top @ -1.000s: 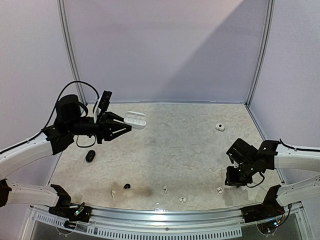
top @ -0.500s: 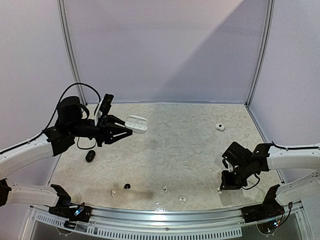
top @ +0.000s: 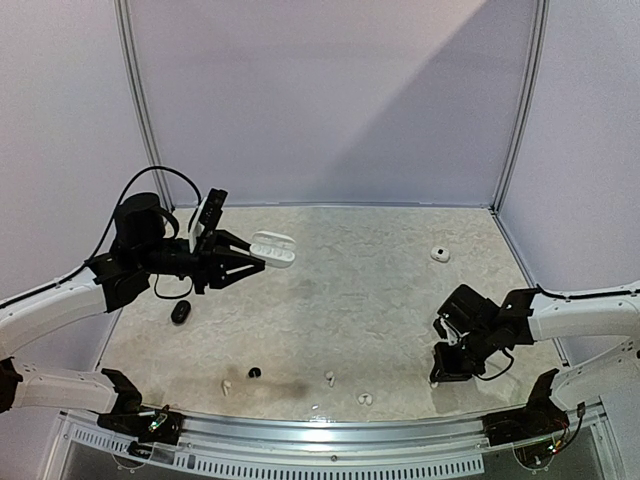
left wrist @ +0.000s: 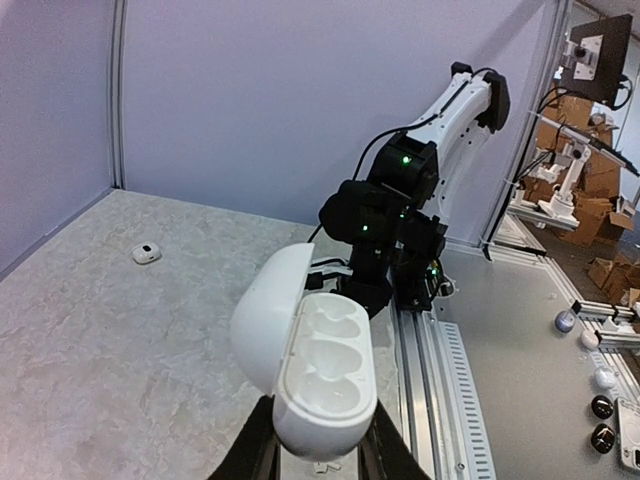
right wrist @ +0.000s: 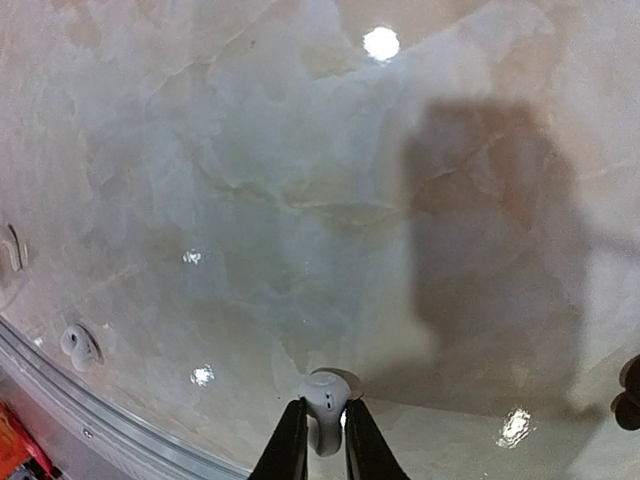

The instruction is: Insert the wireless bluetooth earbuds into the charging case

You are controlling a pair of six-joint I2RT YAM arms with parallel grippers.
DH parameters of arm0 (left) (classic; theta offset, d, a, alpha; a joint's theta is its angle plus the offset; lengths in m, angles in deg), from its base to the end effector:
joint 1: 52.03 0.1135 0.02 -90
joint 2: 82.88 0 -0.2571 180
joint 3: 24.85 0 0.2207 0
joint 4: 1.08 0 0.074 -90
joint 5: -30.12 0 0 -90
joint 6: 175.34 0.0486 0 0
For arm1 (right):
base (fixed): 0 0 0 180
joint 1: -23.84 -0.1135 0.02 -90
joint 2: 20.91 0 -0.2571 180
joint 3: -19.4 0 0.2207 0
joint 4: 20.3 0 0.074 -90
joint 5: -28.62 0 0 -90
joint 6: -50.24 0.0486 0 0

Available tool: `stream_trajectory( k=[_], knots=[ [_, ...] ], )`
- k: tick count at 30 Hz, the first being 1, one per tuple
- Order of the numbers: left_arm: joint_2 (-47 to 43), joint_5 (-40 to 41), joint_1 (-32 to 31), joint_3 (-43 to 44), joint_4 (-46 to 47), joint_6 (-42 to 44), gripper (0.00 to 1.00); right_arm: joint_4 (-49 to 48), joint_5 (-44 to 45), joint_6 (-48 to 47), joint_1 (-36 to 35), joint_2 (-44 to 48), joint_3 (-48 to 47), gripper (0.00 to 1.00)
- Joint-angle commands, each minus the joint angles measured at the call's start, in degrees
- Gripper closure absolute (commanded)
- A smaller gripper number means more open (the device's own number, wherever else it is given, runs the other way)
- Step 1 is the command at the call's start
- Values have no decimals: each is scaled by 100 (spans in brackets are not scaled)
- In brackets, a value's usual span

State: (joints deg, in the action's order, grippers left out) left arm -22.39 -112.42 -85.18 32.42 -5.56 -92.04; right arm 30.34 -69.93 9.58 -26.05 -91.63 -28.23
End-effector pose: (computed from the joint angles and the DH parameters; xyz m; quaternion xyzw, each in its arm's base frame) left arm 0.1600 -0.1506 0.3110 0.4380 0.5907 -0.5144 0.4412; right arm 0.1055 0.1365 0.1525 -0.0153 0.9871 0.1553 0.0352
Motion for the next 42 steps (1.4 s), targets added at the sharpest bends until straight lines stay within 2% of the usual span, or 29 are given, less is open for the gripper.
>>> stream_trajectory(
  k=[1,5,11,19,23,27,33,37,42],
  knots=[
    [-26,-45,-96,-89,-79,148,100,307,30,64,-50,-34,58,93],
    [-24,-55,-96,-72,-124,184,100,418,47,93,-52,168,-1,100],
    [-11,-177,-96,-50,-53,200,100,574,29,-150,-54,570,-460,100],
    [1,-759,-96,-113,599,275,100,316,548,-1644,-217,1052,-2757,100],
    [14,-861,-112,-49,527,554,100,-286,468,-2728,-617,666,-3806,100],
    [59,-979,-129,53,423,541,100,-787,63,-3748,-1095,-152,-4837,100],
    [85,-956,-173,183,65,652,100,-709,-686,-5009,-1544,-1420,-6452,100],
    [99,-888,-184,242,-50,661,100,-419,-845,-5451,-1607,-1973,-6905,100],
    [129,-829,-192,254,-66,644,100,-367,-1043,-5772,-1631,-2051,-6921,100]
  ],
)
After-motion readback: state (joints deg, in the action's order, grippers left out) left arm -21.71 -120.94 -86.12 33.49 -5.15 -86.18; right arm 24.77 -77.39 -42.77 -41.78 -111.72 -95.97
